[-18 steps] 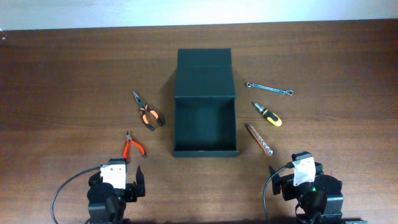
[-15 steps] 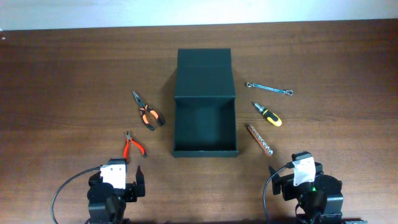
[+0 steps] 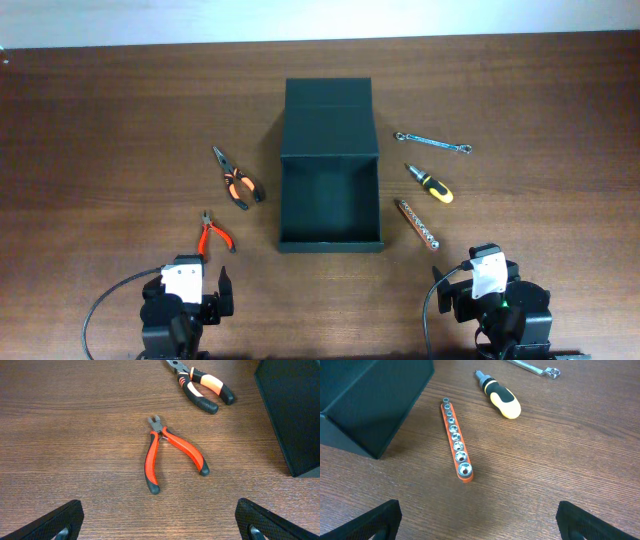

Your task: Pack container

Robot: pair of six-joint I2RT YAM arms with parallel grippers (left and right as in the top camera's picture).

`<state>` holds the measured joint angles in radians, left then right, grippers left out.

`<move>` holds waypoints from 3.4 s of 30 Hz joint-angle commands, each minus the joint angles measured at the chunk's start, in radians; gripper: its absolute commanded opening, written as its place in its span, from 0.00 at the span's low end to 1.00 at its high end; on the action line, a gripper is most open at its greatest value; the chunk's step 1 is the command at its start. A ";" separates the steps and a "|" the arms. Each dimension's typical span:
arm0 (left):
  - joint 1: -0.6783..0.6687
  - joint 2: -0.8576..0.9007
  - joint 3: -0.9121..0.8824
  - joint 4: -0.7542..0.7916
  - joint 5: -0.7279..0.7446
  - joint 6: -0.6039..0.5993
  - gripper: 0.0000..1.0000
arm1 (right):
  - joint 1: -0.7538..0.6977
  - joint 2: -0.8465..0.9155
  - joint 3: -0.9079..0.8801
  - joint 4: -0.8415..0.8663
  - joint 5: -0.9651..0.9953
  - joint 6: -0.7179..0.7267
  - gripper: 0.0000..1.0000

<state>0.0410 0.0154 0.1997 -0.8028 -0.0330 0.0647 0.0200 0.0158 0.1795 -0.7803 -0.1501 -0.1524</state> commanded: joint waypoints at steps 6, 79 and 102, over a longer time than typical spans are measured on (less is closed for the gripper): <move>0.006 -0.010 -0.008 0.002 0.015 0.019 0.99 | -0.007 -0.012 -0.010 0.003 0.005 0.012 0.99; 0.006 -0.010 -0.008 0.003 0.015 0.019 0.99 | -0.009 1.761 1.597 -0.281 0.065 -0.129 0.99; 0.006 -0.010 -0.008 0.002 0.015 0.019 0.99 | -0.027 1.973 1.394 -0.397 0.071 -0.100 0.99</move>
<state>0.0410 0.0139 0.1978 -0.8028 -0.0296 0.0647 -0.0025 1.9785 1.6199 -1.1992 -0.0864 -0.2817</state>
